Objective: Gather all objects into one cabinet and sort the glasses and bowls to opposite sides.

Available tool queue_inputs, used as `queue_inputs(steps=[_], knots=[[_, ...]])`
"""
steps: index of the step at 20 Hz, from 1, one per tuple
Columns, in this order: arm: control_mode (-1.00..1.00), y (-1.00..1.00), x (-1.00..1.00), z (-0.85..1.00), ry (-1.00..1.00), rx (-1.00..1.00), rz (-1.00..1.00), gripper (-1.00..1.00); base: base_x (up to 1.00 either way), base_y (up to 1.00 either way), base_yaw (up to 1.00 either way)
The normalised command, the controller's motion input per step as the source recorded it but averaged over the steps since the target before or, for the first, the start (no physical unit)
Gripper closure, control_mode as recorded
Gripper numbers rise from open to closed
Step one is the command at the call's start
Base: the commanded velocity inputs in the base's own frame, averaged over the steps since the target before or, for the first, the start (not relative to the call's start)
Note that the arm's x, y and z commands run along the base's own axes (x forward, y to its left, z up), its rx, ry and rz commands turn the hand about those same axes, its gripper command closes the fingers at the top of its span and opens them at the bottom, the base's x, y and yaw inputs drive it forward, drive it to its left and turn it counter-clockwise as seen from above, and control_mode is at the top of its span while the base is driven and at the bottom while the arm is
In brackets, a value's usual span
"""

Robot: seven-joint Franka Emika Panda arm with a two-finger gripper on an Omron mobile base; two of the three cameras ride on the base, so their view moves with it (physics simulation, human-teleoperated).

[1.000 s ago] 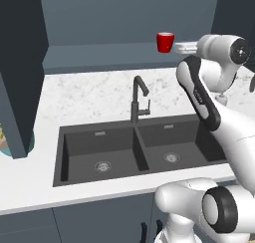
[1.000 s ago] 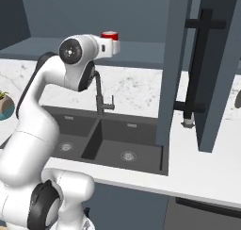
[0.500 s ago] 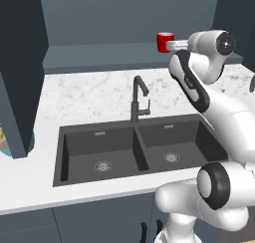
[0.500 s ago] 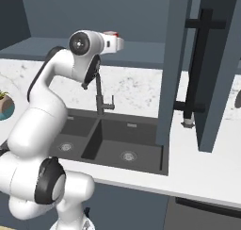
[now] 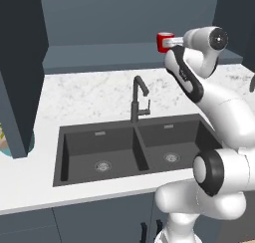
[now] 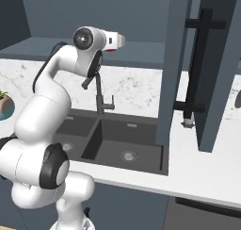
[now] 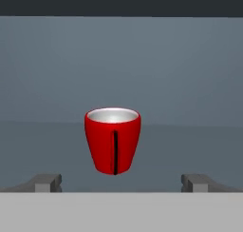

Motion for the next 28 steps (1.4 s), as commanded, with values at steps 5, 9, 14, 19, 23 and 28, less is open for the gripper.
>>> queue_inputs(steps=[5,9,14,19,23,28], knots=[[-1.00,0.11,0.22,-0.02,0.03,0.00,0.00,-1.00,0.00,0.00,0.00],[-1.00,0.02,0.22,-0.03,0.02,0.00,0.00,-1.00,0.00,0.00,0.00],[-1.00,0.00,0.26,0.00,0.00,0.00,0.00,-1.00,0.00,0.00,0.00],[-1.00,0.00,0.28,-0.06,0.02,0.00,0.00,-1.00,0.00,0.00,0.00],[-1.00,0.00,0.23,-0.15,0.05,0.00,0.00,-1.00,0.00,0.00,0.00],[-1.00,0.00,0.21,-0.05,0.02,0.00,0.00,-1.00,0.00,0.00,0.00]])
